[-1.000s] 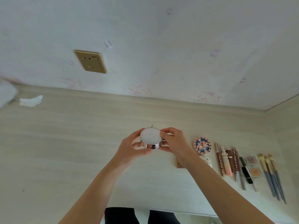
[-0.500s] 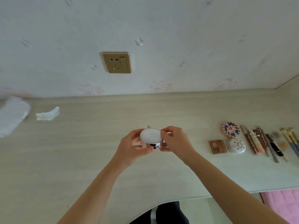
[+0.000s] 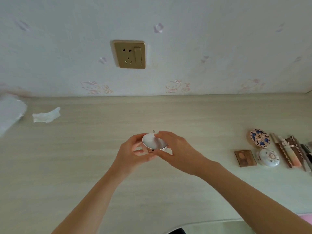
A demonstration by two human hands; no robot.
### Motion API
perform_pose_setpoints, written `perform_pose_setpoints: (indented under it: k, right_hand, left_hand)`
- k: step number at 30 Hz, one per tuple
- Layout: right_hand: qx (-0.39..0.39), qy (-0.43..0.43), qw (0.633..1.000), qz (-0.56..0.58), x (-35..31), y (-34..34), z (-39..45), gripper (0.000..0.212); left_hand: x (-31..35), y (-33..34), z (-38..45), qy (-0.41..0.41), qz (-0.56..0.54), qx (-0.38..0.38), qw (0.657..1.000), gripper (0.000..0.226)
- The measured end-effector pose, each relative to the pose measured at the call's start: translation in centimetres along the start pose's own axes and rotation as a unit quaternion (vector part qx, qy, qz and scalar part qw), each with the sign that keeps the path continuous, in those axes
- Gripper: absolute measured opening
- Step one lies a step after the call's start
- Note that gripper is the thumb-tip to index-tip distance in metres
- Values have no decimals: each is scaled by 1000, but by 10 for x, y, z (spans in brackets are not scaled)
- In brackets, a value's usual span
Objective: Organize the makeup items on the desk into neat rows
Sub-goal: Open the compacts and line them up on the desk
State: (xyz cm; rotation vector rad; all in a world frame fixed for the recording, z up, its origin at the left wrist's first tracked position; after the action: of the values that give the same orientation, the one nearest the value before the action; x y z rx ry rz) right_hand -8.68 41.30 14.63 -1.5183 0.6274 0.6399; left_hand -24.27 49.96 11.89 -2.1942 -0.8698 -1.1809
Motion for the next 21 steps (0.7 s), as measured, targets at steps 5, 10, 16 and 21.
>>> perform_pose_setpoints:
  k: [5,10,16,21]
  right_hand:
    - [45,-39,998,9,21,9,5,54]
    - [87,-55,993,65,35,19,4,48]
    - [85,-87,993,-3,55,32,5,56]
    - [75,-127,986,-74,66,45,-7,65]
  left_hand:
    - [-20,4,19,45,-7,7,999,65]
    - [-35,5,31,92,-2,8,996,75]
    - [-49,7,42,151,48,19,987,74]
    - [-59,13,35,190,110,18,975,72]
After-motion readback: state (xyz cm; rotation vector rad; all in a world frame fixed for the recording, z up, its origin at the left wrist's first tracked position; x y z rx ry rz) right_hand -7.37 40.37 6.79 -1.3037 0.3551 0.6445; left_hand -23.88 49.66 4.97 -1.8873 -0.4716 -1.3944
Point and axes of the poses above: each hand's wrist, its own z-axis towards the middle knuckle, its own y-axis out of the palm, x = y × z, the point moved 2 cm from there along z, towards the middle knuckle, and after that the axes turned 13 degrees about -y, right-handed, at the moved point
